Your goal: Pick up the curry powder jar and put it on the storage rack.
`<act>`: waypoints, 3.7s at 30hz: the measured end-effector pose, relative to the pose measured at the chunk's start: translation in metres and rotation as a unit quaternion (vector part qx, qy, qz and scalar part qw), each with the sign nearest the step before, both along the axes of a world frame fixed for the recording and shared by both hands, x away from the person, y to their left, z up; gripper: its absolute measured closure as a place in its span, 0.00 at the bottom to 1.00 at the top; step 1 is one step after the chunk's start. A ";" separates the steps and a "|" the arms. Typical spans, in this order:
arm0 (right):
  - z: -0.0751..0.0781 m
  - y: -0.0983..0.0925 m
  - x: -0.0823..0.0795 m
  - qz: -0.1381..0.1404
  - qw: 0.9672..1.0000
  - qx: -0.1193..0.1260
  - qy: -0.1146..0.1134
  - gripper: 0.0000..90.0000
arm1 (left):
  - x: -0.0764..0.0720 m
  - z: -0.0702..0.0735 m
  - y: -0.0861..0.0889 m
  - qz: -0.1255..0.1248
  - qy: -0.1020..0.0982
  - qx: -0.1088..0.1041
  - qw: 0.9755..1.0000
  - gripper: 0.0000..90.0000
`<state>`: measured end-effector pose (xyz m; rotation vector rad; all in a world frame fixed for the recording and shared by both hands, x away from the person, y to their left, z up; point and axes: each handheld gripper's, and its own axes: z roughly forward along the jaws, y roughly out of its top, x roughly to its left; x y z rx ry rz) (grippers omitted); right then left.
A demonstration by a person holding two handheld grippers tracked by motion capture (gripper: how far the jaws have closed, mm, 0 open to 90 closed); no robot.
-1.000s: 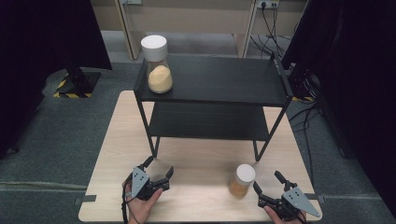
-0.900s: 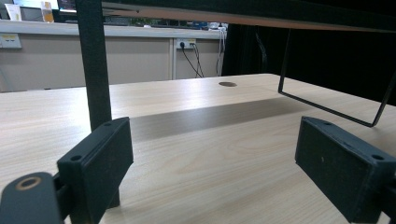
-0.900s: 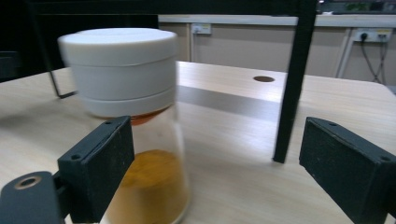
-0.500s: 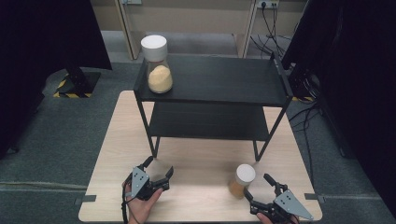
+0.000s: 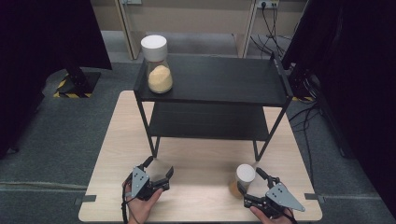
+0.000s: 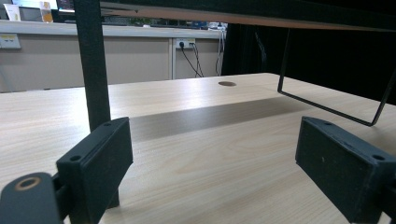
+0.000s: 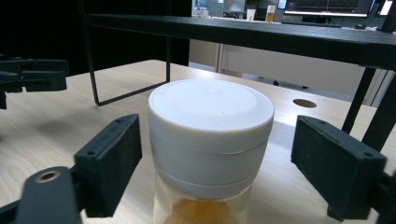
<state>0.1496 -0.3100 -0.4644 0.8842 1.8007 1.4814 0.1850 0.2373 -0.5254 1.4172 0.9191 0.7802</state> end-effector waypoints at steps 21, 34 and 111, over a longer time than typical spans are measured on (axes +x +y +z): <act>0.000 0.009 0.003 -0.003 1.000 -0.007 0.008 0.37 | -0.001 0.000 -0.001 0.000 -0.003 0.005 1.000 0.12; 0.021 0.005 -0.002 -0.023 0.999 0.032 -0.033 0.37 | -0.001 0.000 -0.001 0.000 -0.003 0.005 1.000 0.12; 0.159 0.036 0.038 -0.068 0.974 0.102 -0.190 0.37 | 0.000 0.001 0.000 -0.002 -0.001 0.004 1.000 0.11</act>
